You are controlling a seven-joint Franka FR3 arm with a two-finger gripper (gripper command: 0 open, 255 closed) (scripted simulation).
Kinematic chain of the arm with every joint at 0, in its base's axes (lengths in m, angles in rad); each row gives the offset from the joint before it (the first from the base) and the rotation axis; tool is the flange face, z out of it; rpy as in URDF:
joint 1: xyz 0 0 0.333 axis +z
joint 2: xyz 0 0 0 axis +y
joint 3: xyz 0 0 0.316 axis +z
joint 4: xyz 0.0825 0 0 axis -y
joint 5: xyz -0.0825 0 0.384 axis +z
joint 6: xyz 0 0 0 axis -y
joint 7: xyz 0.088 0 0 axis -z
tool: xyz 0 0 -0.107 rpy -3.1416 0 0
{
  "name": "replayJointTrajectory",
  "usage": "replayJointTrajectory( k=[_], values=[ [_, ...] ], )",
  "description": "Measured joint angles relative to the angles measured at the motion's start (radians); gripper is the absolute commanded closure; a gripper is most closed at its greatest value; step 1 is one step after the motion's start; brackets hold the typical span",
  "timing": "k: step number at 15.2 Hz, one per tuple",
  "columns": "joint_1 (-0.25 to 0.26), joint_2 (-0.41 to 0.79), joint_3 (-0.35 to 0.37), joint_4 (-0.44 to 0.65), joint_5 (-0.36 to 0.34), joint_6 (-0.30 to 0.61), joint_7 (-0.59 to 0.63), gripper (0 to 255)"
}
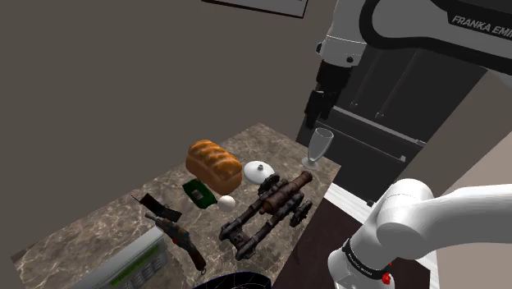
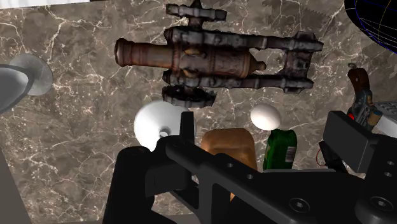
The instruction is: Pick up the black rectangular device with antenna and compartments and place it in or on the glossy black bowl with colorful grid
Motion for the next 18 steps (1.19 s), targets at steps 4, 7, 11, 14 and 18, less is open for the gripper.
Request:
replayJointTrajectory(
  k=[4,7,11,14,18],
  values=[
    [0.011,0.028,0.009,-0.040,0.007,0.077,-0.011,0],
    [0.031,0.082,0.035,-0.074,0.025,0.180,-0.010,0],
    [0.055,0.165,0.068,-0.113,0.043,0.326,-0.016,0],
    [0.071,0.242,0.092,-0.109,0.050,0.417,-0.021,0],
    [0.087,0.354,0.119,-0.116,0.051,0.558,-0.034,0]
  ],
)
